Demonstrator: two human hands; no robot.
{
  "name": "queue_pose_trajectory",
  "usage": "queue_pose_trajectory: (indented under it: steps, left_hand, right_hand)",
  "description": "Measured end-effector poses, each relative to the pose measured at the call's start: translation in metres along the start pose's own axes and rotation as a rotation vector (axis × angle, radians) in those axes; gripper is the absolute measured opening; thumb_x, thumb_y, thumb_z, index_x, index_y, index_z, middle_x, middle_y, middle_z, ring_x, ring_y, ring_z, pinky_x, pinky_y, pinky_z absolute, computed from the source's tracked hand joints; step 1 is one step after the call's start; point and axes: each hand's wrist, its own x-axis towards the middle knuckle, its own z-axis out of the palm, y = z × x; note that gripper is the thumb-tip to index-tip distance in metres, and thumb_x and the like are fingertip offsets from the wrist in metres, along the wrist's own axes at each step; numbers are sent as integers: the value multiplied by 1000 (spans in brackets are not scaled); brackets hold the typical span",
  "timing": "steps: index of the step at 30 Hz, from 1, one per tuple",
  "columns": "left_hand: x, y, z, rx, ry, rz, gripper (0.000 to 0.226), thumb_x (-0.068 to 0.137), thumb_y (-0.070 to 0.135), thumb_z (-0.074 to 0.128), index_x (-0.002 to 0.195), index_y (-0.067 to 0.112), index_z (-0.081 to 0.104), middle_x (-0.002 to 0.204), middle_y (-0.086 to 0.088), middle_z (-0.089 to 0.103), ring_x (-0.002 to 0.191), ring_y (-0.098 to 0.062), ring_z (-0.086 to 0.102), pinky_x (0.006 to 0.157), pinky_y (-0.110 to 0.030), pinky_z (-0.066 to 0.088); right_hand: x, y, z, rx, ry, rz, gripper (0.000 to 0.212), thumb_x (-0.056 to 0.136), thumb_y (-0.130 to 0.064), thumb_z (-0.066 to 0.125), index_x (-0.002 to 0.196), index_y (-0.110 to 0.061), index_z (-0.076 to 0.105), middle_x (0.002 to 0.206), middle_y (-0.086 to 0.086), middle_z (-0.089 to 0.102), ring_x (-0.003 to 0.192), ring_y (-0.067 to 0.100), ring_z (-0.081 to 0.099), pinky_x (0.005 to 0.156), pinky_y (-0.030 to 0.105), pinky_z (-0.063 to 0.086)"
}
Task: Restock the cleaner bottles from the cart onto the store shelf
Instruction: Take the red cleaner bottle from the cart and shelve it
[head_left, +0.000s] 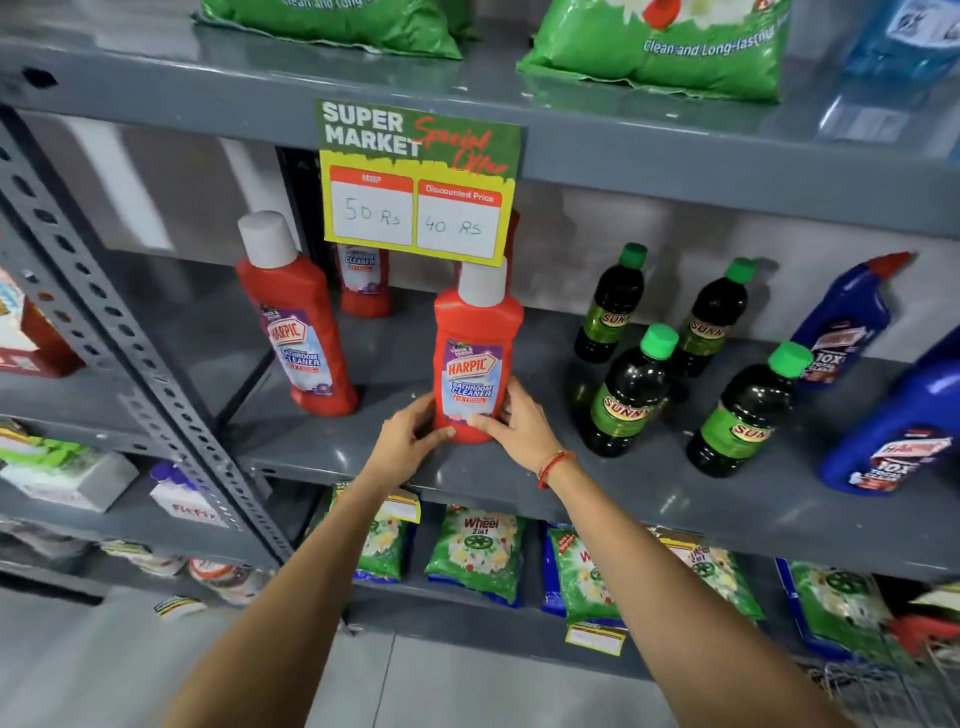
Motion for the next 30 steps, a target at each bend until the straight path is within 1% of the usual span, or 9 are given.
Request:
queue_pose_trajectory:
  steps: [4, 8, 10, 13, 17, 19, 21, 25, 30]
  left_hand:
    - [8, -10, -10, 199, -41, 31, 56, 82, 13, 66, 133, 8, 45, 126, 1, 56, 115, -6, 50, 97, -12, 35]
    - [12, -18, -14, 302, -20, 51, 53, 81, 16, 67, 131, 10, 49, 133, -8, 57, 125, -20, 51, 101, -20, 33]
    - [13, -19, -14, 314, -9, 52, 52, 81, 16, 67, 130, 10, 50, 133, -7, 57, 125, -20, 50, 101, -19, 32]
    - [16, -22, -15, 325, -8, 71, 50, 79, 17, 69, 127, 9, 53, 131, -8, 59, 124, -20, 52, 98, -17, 33]
    - [17, -22, -20, 322, 10, 68, 52, 77, 17, 71, 126, 7, 55, 130, -9, 59, 116, -5, 47, 100, -19, 32]
    - [17, -23, -20, 317, 15, 64, 54, 76, 17, 72, 126, 7, 55, 131, -9, 59, 114, -4, 45, 100, -19, 32]
    - [16, -22, -21, 309, 14, 47, 54, 75, 18, 73, 125, 8, 56, 131, -9, 59, 117, -5, 47, 100, -18, 32]
    - [13, -19, -31, 305, 36, 5, 55, 74, 17, 74, 125, 7, 56, 131, -10, 59, 125, -18, 51, 103, -22, 32]
    - [13, -12, -35, 294, 14, -28, 52, 74, 13, 74, 123, 7, 57, 129, -10, 60, 121, -13, 51, 101, -21, 33]
  right_hand:
    - [6, 0, -2, 39, -32, 21, 59, 78, -10, 69, 129, -18, 41, 128, 8, 56, 118, 20, 54, 103, 40, 45]
    - [-3, 18, -2, 8, -76, 66, 56, 81, 0, 63, 131, -9, 40, 127, 10, 56, 113, 12, 52, 101, 30, 44]
    - [-7, 27, 0, -2, -28, 58, 53, 82, 1, 63, 130, -6, 42, 129, 15, 57, 112, 12, 53, 103, 34, 45]
    - [-8, 30, 5, -38, 11, 27, 51, 81, -3, 64, 128, -8, 46, 128, 14, 58, 111, 14, 56, 102, 36, 45]
    - [-6, 31, 9, -105, 10, 2, 51, 82, -7, 64, 130, -11, 45, 128, 13, 58, 115, 21, 57, 103, 40, 46]
    - [-6, 29, 10, -121, 7, 7, 51, 83, -8, 63, 131, -12, 44, 129, 12, 58, 116, 21, 56, 103, 39, 46]
    - [-6, 28, 11, -132, 4, 8, 52, 84, -8, 62, 132, -13, 43, 130, 12, 57, 117, 22, 56, 103, 39, 45]
    - [-2, 23, 18, -174, 3, -13, 52, 85, -10, 61, 133, -12, 41, 131, 13, 57, 119, 24, 55, 104, 39, 44]
    - [-1, 18, 20, -131, 7, -4, 53, 80, -11, 67, 128, -12, 46, 127, 12, 59, 113, 21, 57, 102, 39, 46]
